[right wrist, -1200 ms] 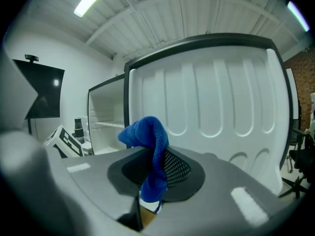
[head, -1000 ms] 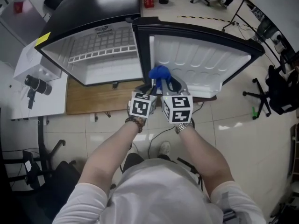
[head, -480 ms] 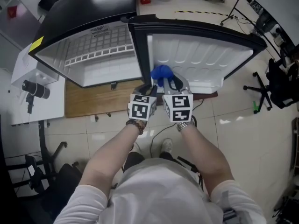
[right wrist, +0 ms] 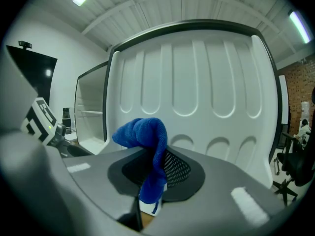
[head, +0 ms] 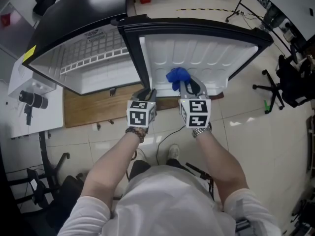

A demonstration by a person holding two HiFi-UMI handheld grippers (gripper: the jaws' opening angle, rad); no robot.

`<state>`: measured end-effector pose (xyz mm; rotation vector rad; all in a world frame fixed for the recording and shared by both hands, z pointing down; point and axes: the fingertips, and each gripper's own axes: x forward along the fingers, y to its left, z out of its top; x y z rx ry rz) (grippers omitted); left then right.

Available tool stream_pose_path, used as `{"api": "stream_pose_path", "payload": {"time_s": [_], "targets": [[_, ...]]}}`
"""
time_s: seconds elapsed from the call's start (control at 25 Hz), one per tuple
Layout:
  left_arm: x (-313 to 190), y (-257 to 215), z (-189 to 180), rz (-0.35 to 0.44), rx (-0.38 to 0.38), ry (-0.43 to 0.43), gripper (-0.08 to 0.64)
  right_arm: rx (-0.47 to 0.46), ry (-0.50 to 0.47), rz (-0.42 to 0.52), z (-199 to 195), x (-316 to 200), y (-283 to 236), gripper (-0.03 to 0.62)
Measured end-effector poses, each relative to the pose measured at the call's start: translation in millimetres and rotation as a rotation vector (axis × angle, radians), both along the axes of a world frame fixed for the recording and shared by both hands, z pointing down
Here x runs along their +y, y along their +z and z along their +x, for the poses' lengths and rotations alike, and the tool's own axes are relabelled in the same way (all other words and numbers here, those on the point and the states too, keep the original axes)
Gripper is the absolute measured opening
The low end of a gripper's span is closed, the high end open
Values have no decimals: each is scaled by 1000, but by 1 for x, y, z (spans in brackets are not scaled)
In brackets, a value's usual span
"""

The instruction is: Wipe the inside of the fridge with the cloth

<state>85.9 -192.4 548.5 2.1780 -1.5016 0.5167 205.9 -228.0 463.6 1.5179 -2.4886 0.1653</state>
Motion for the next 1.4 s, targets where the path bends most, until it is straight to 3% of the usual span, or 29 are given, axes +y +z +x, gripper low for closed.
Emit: {"api": "stream_pose_path", "payload": {"time_s": [0.48,0.92,1.16,1.4], "targets": [[1,0,-1,2,14,-50,75,46,160,6,109,-12,0,52],[2,0,-2,-2,8,-82,72,66,250,18,164,-14,-10,52],[3,-1,-2,-7,9,-95,68,40,250,32,172,-8,-20,52],[2,-1,0,-12,5,-92,67,-12,172,56,143,16,-36,52]]}}
